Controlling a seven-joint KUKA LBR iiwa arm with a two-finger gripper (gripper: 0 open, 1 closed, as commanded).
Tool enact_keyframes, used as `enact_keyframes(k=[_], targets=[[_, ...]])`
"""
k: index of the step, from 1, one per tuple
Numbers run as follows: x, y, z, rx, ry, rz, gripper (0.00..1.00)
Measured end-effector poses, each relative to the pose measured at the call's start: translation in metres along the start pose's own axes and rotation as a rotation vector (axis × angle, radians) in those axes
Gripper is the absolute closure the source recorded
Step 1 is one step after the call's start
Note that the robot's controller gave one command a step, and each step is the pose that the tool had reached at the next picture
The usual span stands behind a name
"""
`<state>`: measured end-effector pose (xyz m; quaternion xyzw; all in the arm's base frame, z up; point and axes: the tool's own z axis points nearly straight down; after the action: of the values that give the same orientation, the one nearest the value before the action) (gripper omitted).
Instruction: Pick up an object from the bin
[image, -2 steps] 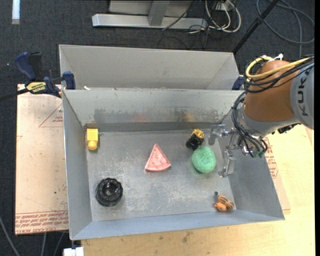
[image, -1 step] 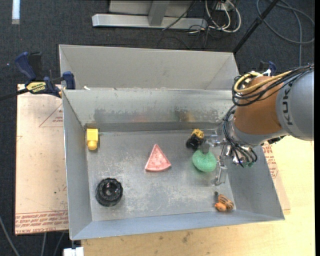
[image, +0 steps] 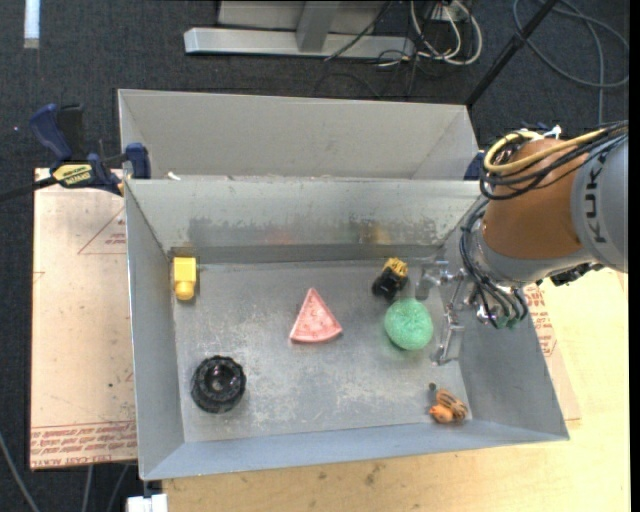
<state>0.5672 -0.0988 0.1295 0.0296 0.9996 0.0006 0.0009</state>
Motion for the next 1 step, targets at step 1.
enact_keyframes(k=[1], targets=[[-0.0122, 0.0, 0.0553, 0.001, -0.004, -0.028, 0.0]])
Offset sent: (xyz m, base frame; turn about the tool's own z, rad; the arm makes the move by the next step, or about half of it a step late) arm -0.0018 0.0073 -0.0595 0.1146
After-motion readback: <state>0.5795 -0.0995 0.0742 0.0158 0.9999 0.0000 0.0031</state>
